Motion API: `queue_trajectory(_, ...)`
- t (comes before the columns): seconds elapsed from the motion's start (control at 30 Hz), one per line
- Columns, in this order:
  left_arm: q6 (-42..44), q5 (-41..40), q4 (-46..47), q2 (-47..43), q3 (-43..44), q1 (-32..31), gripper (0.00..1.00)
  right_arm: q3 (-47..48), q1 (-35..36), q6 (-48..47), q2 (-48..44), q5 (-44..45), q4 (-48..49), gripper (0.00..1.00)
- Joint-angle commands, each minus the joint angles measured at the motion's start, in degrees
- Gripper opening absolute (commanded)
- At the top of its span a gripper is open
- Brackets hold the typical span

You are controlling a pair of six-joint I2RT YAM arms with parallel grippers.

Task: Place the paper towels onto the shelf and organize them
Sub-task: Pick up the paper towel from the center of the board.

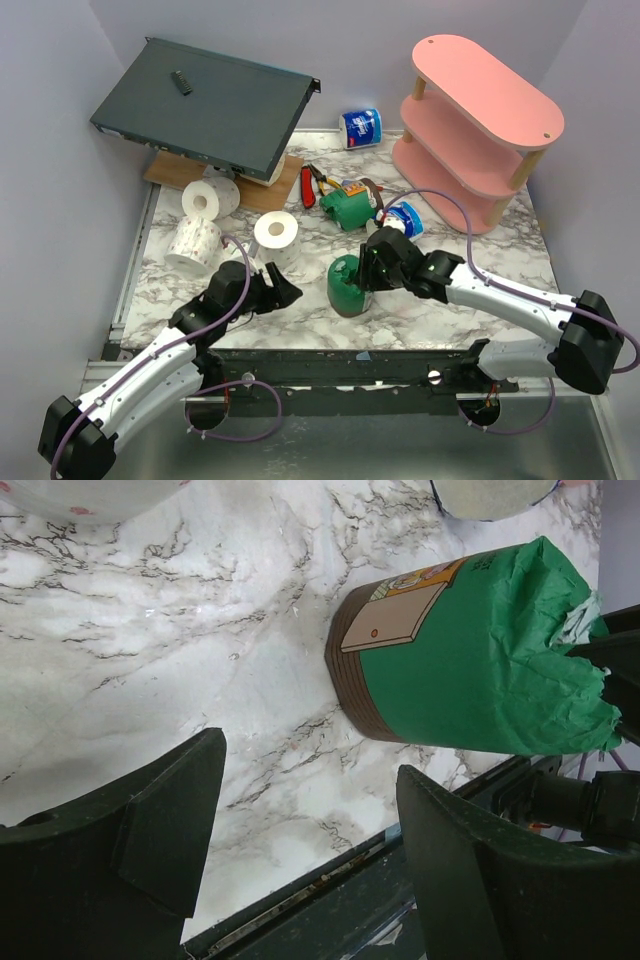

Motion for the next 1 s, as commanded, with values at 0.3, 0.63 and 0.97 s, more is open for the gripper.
queue_trajectory(0.3, 1.8, 0.1, -1.1, -0.7, 0.7, 0.2, 0.71, 3.9, 0.0, -2.7, -1.9, 0.9, -5.0, 0.39)
queue_trajectory(0.63, 3.3, -0.2, -1.8, -0.4, 2.5, 0.2, 0.71, 18.6, 0.0, -5.1, -6.0, 6.9, -18.1, 0.37)
queue_trajectory(0.97, 3.1, 1.1, 0.0, 0.3, 2.6, 0.2, 0.71, 39.3, -3.3, -9.2, -5.2, 19.5, -27.5, 0.36)
